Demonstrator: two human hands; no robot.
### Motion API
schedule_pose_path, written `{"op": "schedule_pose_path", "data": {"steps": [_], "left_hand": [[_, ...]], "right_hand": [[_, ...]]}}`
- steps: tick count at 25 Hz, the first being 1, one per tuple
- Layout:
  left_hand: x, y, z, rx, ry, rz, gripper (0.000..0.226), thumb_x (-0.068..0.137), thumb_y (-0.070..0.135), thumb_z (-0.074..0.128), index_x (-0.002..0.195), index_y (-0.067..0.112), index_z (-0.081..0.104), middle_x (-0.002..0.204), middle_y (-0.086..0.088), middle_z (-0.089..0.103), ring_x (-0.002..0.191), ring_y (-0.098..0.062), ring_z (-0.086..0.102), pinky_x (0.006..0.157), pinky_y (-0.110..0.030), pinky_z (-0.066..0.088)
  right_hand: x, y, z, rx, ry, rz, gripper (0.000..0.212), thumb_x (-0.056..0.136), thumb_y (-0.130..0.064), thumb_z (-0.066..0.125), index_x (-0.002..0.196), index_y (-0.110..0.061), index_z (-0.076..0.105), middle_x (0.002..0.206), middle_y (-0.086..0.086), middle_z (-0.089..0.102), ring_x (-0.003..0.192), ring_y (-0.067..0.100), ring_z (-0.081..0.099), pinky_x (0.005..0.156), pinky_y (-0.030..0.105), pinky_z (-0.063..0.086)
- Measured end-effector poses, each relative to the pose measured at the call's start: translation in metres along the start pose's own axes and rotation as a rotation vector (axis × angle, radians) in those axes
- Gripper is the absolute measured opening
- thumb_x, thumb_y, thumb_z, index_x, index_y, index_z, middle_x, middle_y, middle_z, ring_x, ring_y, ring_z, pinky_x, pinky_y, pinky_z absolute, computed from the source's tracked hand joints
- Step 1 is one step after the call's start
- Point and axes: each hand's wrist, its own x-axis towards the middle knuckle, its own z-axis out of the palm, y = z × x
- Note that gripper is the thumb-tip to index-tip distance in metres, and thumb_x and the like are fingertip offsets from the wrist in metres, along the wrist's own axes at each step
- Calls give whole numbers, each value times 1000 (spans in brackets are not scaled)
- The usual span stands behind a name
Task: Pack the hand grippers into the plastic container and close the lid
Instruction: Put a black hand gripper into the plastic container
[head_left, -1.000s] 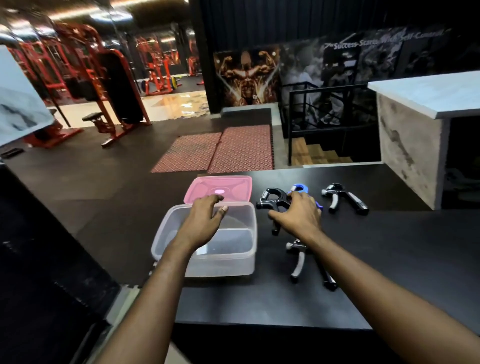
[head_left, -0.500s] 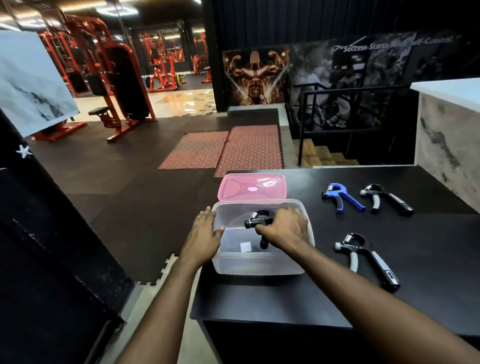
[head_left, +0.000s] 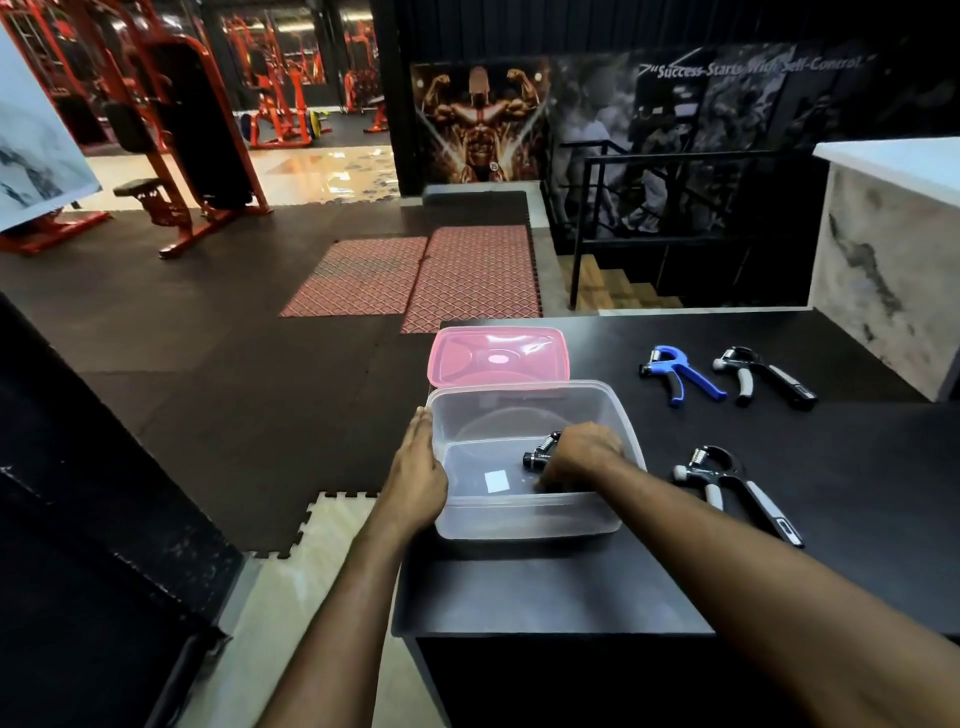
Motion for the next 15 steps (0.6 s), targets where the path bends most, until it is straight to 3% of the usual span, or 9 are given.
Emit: {"op": "schedule_pose_path", "data": {"steps": [6, 9, 12, 15], "left_hand": [[-1, 2, 0, 11, 12, -5, 63, 91, 2, 31, 153, 10, 22, 162, -7, 21, 150, -19, 18, 122, -31, 13], [0, 8, -4, 66, 22, 4, 63, 91, 2, 34, 152, 8, 23, 162, -9, 19, 150, -20, 14, 120, -28, 10], [3, 27, -2, 96, 91, 32, 58, 93, 7, 42, 149, 6, 28, 160, -11, 25, 151, -23, 14, 118, -30, 14], [12, 58, 11, 108, 113, 103, 52, 93, 13, 47, 144, 6, 38, 152, -11, 39, 144, -25, 29, 115, -33, 25]], "right_hand": [[5, 2, 1, -20, 16, -47, 67, 66, -62, 81, 117, -19, 70, 119, -1, 70, 113, 22, 67, 88, 29, 54], [2, 10, -1, 72, 52, -82, 64, 72, -65, 74, 113, -16, 71, 116, 2, 71, 111, 25, 67, 82, 28, 52], [-2, 27, -11, 316, 241, -134, 44, 79, -52, 70, 98, -12, 72, 105, 11, 73, 102, 33, 68, 72, 29, 47], [0, 50, -36, 528, 485, -157, 26, 80, -35, 65, 72, -11, 67, 77, 11, 71, 80, 36, 69, 64, 31, 53]]}}
